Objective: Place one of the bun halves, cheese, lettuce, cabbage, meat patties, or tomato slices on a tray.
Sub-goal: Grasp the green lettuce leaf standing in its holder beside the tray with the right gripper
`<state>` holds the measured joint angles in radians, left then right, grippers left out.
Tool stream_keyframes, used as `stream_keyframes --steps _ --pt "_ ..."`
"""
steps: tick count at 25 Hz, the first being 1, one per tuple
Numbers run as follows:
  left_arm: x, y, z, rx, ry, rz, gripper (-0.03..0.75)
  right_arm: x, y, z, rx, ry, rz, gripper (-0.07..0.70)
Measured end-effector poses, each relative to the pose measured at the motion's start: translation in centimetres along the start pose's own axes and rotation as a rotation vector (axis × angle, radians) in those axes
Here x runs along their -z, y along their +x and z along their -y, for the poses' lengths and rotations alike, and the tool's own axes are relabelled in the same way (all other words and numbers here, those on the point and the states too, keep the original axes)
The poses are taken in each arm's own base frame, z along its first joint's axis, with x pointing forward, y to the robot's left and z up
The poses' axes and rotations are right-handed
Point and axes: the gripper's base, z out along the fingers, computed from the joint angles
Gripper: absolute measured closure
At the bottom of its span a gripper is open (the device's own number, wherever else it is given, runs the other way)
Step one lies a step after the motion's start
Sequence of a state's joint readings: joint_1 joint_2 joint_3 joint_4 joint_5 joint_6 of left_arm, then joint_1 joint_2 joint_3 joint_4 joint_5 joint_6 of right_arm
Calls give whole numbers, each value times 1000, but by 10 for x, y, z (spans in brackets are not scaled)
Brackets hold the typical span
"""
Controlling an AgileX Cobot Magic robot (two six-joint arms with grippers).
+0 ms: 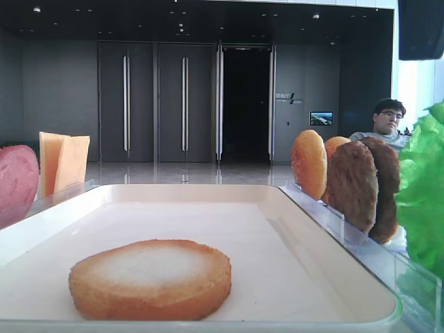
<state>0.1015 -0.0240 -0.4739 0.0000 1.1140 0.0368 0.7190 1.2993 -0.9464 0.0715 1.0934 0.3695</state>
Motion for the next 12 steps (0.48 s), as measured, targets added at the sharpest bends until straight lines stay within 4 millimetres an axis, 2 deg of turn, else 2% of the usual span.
stream_keyframes --steps 6,12 --pt "0 0 0 0 0 0 575 -2 -1 0 1 3 -7 208" --pt "0 0 0 0 0 0 575 -14 -4 -1 6 22 -60 208"
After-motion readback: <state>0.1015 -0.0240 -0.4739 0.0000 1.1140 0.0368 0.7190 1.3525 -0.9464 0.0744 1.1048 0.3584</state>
